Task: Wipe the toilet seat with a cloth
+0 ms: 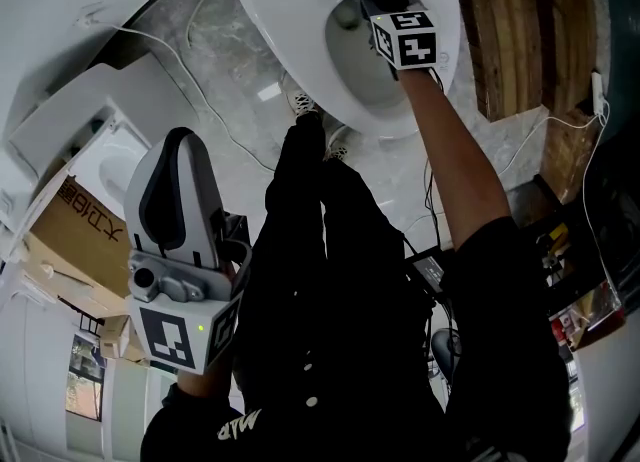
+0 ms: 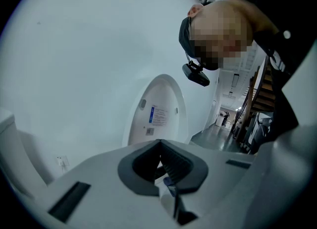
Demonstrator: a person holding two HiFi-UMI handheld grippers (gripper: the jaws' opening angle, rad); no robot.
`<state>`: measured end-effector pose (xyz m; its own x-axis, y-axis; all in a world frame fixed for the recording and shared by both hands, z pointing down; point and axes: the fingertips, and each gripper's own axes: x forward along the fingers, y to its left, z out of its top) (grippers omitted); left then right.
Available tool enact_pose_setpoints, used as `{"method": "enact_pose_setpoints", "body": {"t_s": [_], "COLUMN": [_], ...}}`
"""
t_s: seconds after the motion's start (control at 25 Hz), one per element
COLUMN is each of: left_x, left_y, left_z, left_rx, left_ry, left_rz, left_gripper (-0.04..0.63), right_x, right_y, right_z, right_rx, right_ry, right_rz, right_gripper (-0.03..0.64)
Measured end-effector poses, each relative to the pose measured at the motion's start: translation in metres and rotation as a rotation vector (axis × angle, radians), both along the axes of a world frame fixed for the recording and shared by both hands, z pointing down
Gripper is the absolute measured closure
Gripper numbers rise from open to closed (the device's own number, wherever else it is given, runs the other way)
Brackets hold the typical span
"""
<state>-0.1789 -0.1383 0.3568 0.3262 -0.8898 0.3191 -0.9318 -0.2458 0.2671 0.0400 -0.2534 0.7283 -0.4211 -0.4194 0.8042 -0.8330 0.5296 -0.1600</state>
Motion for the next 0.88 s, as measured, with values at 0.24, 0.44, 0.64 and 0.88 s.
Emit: {"method": "enact_pose_setpoints", "body": {"t_s": [0.24, 0.44, 0.64, 0.88], "left_x": [0.001, 0.009, 0.017, 0.029], "left_y": [-0.003, -0.004, 0.0, 0.01], "left_z": [0.002, -0.006, -0.02, -0.043], "left_rx": [-0.01, 0.005, 0.03, 0.068], "left_ry": [0.019, 0.025, 0.021, 0.017], "left_rz": [-0.029, -0.033, -0.019, -0.015], "left_gripper": [0.588, 0.588, 0.588, 0.588], "right_x": [0.007, 0.005, 0.001, 0.033], "right_y": [-0.004, -0.003, 0.008, 0.037], "right_z": [-0.001, -0.007, -0.046, -0.114], "right_rx": [-0.012, -0.047, 0.021, 0.122], "right_ry": [-0.01, -0.065, -0.163, -0.236], "right_rz": [0.015, 0.012, -0.12, -0.163], "right_gripper": [0.531, 0.531, 0.529, 0.529]}}
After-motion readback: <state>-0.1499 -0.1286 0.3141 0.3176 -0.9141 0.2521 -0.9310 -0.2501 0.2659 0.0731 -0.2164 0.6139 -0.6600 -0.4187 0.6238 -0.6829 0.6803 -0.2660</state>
